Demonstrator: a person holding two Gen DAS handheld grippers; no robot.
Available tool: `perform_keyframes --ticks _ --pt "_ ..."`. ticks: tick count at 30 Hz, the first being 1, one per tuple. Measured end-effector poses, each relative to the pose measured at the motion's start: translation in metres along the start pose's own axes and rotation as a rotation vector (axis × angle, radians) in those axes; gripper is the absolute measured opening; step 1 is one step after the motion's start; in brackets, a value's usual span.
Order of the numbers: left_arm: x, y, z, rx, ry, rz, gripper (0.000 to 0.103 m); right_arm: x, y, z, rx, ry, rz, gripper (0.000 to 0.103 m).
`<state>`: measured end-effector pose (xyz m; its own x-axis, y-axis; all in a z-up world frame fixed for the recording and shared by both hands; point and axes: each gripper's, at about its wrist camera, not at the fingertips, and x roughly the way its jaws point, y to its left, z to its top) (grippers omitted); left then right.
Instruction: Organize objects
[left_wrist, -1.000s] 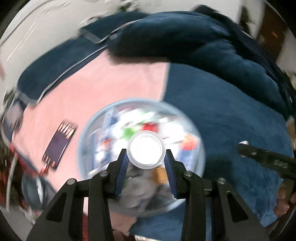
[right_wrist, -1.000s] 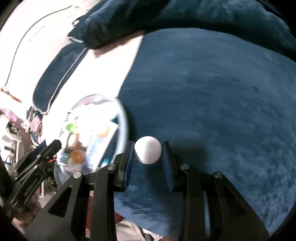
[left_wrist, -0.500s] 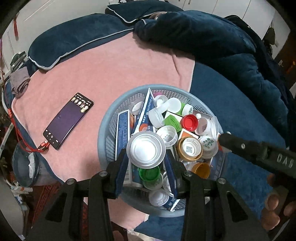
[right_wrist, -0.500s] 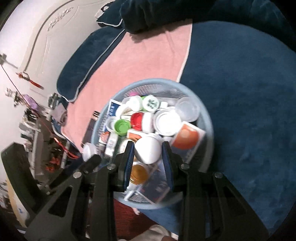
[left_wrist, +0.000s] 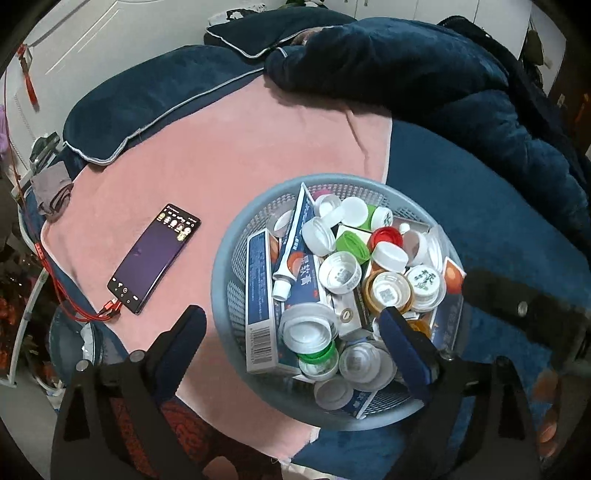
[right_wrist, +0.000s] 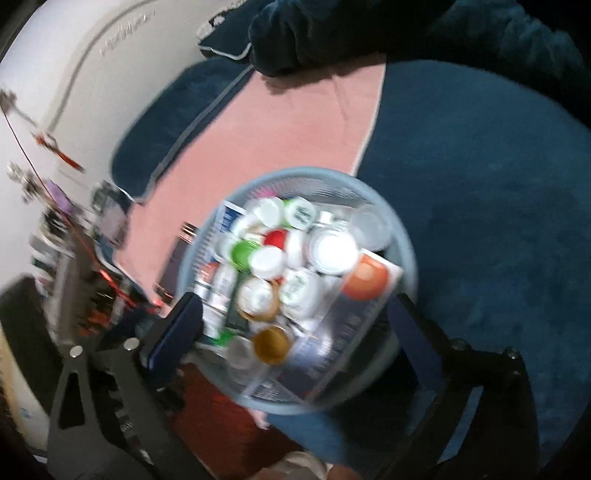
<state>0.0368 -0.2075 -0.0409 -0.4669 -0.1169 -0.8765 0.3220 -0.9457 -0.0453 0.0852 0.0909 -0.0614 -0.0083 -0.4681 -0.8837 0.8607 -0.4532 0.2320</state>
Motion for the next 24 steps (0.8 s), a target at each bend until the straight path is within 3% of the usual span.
perform_keyframes --ticks 5,24 --pt "0.001 0.006 0.000 -0.032 0.008 0.015 0.102 0.000 -0.007 -0.006 -0.018 0.014 -0.033 0.103" --pt "0.000 0.002 0.000 -0.024 0.011 0.040 0.102 0.000 -0.020 -0.016 -0.044 0.039 -0.088 0.103"
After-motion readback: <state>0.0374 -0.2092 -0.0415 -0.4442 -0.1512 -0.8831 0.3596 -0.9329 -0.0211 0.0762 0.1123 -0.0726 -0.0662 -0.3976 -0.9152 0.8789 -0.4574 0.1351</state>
